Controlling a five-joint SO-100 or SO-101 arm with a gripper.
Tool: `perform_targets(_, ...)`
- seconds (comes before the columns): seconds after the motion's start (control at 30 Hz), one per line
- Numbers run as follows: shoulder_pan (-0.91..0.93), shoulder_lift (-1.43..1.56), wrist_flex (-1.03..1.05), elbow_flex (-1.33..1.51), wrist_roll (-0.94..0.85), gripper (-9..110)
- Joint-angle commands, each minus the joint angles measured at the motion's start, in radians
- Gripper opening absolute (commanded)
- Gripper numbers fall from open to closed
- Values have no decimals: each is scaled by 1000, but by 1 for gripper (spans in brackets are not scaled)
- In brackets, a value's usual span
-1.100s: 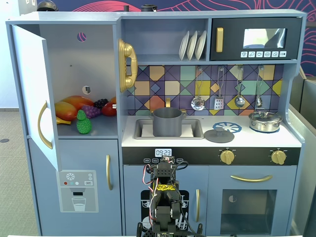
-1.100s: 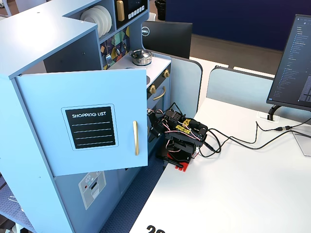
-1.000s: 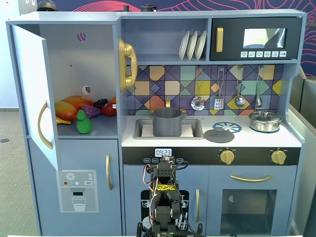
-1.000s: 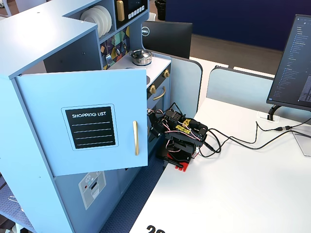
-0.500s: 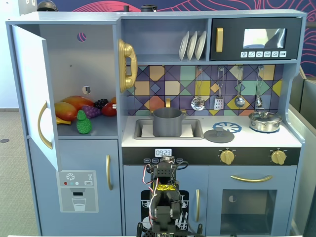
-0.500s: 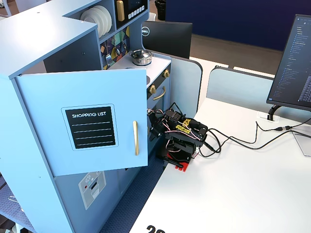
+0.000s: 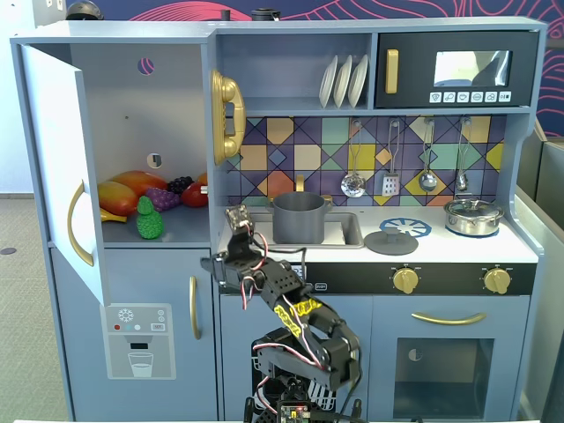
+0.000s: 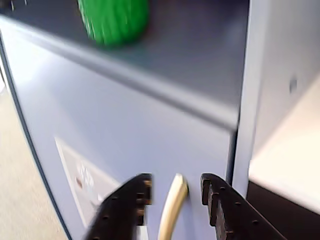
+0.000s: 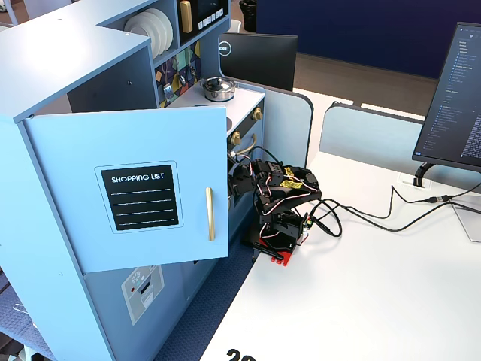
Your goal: Pick up the green pineapple from the left cabinet and place it in the gray recipient
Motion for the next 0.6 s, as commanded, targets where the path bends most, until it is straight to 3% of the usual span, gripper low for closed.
perform_targets(0.0, -41, -63, -84, -112, -9, 11)
perform_targets(0.2, -69, -117, -225, -123, 86, 36)
perform_targets(0.4, -54, -215, -313, -167, 78, 47)
perform_targets(0.57, -35, -374, -546, -176, 75, 50)
